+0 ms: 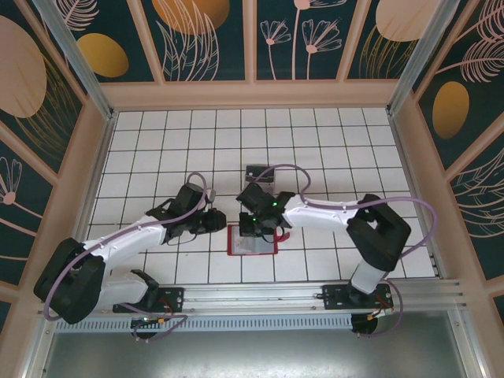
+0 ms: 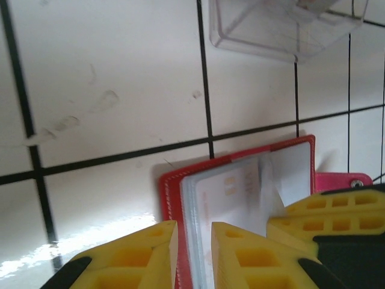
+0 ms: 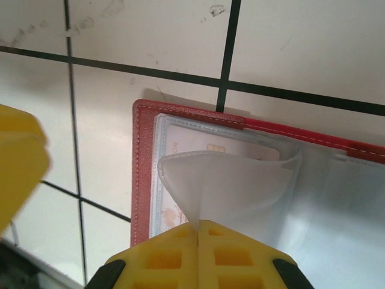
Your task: Take the credit cards out of the card holder
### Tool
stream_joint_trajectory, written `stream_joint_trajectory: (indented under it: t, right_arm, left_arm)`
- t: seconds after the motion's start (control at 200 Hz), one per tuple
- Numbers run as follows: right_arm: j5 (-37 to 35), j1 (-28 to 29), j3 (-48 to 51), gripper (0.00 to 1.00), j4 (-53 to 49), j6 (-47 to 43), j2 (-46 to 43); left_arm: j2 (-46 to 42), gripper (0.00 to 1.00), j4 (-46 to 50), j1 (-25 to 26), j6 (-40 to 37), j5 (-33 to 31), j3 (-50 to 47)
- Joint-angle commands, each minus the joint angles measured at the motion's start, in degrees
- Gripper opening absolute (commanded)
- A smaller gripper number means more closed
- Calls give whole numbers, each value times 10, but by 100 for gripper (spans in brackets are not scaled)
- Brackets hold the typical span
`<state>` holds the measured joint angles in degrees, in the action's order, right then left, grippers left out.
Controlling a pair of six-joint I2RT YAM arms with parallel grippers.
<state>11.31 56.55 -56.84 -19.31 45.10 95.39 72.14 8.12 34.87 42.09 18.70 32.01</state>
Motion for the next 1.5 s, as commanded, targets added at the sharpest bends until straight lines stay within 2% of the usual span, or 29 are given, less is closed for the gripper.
stream_joint_trajectory:
  t: [0.0,0.15,0.4,0.565,0.661,1.061,1.286,1.496]
  right_arm:
    - [59,-20,49,5,106,35,-42]
    - [90,-33,88,6,148,51,-64]
    - [79,-39,117,10,137,56,-88]
    - [42,-48,125,24,88,59,-125]
    - [8,-57,129,29,46,58,-152]
    - [-59,-109,152,31,-17,51,-237]
    - [-57,-116,150,31,-19,46,-245]
    - [-47,-116,147,31,-8,45,-242]
  left_arm:
    - [22,23,-28,22,33,9,7]
    - [61,23,-33,54,39,8,27]
    - [123,23,-24,96,35,19,68]
    - [152,22,-11,113,30,22,95]
    - [165,22,-7,122,28,24,109]
    - [254,22,-2,174,25,37,184]
    - [299,22,-15,184,30,48,195]
    - [284,22,-7,184,25,33,204]
